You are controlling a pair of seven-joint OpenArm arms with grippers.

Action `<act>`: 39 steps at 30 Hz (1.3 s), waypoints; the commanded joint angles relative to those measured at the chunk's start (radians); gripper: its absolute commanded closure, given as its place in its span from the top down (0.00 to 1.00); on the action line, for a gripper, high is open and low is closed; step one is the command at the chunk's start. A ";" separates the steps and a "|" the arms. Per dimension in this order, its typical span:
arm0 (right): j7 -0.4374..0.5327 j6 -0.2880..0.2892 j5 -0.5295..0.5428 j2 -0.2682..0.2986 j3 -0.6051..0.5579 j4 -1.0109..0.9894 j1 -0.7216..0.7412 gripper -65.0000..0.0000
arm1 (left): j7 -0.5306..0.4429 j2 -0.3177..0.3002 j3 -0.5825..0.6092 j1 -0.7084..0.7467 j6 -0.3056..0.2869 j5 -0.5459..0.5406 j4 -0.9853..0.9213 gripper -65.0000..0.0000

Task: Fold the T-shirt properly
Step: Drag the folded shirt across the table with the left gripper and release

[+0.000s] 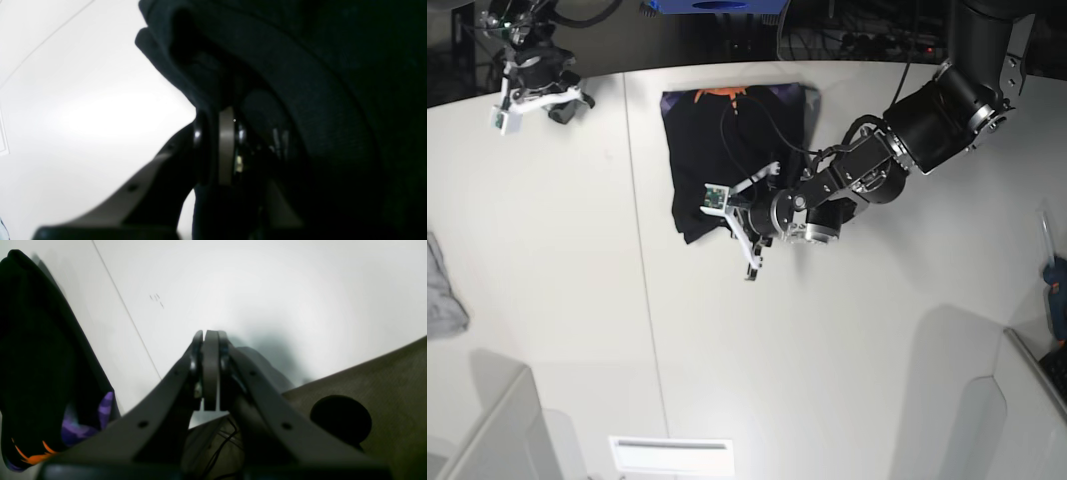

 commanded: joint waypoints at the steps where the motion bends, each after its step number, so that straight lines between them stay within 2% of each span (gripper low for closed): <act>1: 0.017 0.009 0.008 0.006 0.006 0.016 -0.001 0.00 | 0.013 -0.002 -0.002 -0.015 -0.010 0.004 0.006 0.00; 15: 0.017 0.009 0.008 0.006 0.004 0.016 0.000 0.00 | 0.016 0.000 -0.014 -0.018 -0.010 0.003 0.006 0.00; 16: 0.017 0.009 0.008 0.006 0.004 0.016 0.000 0.00 | 0.016 0.000 -0.014 -0.020 -0.010 0.003 0.006 0.04; 19: 0.017 0.009 0.008 0.006 0.004 0.016 0.000 0.00 | 0.016 0.000 -0.014 -0.030 -0.010 0.003 0.006 0.36; 21: 0.017 0.009 0.008 0.006 0.004 0.016 0.000 0.00 | 0.016 0.000 -0.016 -0.044 -0.010 0.001 0.006 0.53; 25: 0.015 0.009 0.008 0.006 0.004 0.016 0.000 0.00 | 0.016 0.001 -0.016 -0.089 -0.010 -0.004 0.006 0.74; 29: 0.015 0.009 0.008 0.009 -0.017 0.016 0.000 0.00 | 0.016 0.001 -0.016 -0.133 -0.010 -0.007 0.008 0.82; 36: 0.017 0.009 0.006 0.012 -0.097 0.016 0.002 0.00 | 0.016 0.006 -0.017 -0.181 -0.010 -0.008 0.057 0.82; 39: 0.017 0.005 0.005 0.012 -0.112 0.016 0.012 0.00 | 0.016 0.043 -0.039 -0.181 -0.010 -0.008 0.081 0.82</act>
